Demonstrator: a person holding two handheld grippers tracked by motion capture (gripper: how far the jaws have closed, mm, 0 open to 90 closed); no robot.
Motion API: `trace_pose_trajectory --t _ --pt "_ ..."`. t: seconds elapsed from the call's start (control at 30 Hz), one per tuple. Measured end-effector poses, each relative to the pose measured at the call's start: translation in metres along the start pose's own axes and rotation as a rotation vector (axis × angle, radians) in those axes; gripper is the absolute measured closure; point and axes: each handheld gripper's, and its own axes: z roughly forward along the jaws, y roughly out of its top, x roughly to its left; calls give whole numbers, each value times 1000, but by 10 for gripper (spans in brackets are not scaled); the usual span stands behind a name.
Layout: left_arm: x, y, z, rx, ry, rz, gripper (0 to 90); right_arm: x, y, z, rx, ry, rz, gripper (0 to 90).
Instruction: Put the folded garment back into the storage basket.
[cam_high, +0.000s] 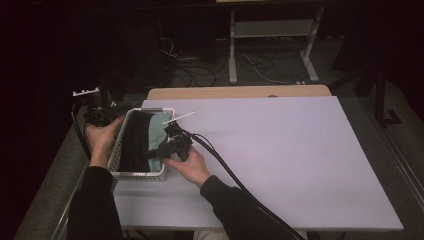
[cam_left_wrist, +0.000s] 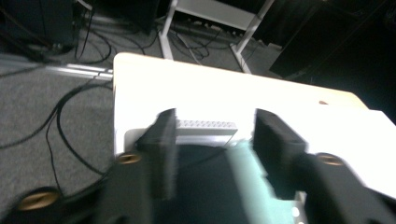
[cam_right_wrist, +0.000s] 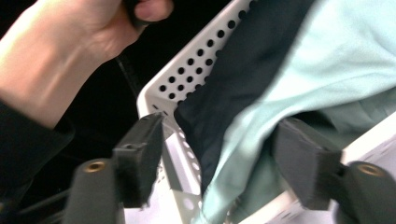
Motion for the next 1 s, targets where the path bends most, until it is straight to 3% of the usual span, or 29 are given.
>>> trace_pose_trajectory --t 0.03,0.07,0.1,0.2,0.27,0.4,0.53,0.6,0.67,1.0 --pt "0 0 0 0 0 0 424 0 0 0 0 0 0 267" --pt "-3 2 -2 -15 -26 4 424 2 1 -3 1 -1 -19 232" --pt "-4 4 -3 -20 -32 10 347 5 3 -9 1 -5 -56 148" --pt "-7 6 -4 -28 -65 10 233 3 8 -20 -9 9 -75 61" --pt "-9 7 -4 -27 -79 13 151 2 10 -27 -20 -20 -87 0" --pt "-12 5 -2 -13 -117 27 113 -3 12 -43 -47 -60 -115 0" --pt "-15 2 0 -17 -139 36 59 -10 13 -56 -44 -56 -125 0" --pt "-18 1 2 -4 -130 48 3 -13 14 -62 -47 -53 -132 0" --pt "-20 0 3 8 -115 67 0 -15 14 -68 -49 -61 -143 0" --pt "-26 -3 -2 -26 -151 93 0 -25 17 -98 -58 -82 -161 0"
